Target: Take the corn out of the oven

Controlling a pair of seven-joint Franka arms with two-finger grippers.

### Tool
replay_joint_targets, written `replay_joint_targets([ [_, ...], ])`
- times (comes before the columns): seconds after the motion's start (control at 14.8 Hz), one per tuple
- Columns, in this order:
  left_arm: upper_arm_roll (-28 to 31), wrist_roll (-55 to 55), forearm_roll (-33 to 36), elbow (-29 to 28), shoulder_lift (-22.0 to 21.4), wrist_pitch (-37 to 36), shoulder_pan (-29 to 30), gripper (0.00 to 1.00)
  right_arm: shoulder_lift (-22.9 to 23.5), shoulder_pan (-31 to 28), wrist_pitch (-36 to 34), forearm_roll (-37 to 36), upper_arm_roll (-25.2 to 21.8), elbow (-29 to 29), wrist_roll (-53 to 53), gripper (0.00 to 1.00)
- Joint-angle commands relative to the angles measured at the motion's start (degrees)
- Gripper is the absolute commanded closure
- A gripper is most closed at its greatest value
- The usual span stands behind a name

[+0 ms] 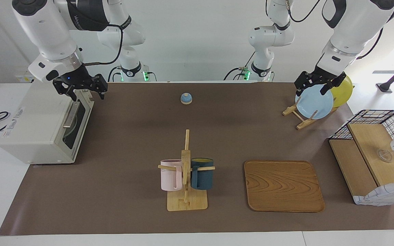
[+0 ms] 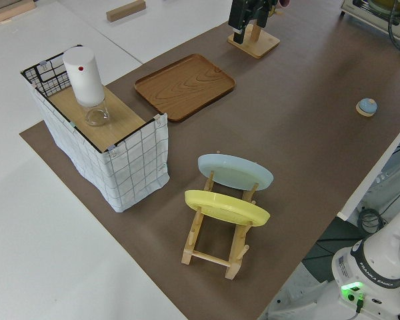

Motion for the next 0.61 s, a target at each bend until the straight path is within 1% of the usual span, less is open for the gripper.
replay_joint_targets([
  [0.0, -0.6, 0.4, -0.7, 0.0, -0.5, -1.0, 1.0, 0.0, -0.5, -0.7, 1.2, 1.5, 0.3, -1.0, 0.8, 0.0],
  [0.2, -0.6, 0.4, -0.7, 0.1, -0.5, -1.0, 1.0, 0.0, -0.6, -0.6, 1.0, 1.5, 0.3, -1.0, 0.8, 0.0],
  [0.54, -0.6, 0.4, -0.7, 0.0, -0.5, -1.0, 1.0, 0.0, -1.4, -0.7, 1.6, 1.2, 0.3, -2.9, 0.8, 0.0],
])
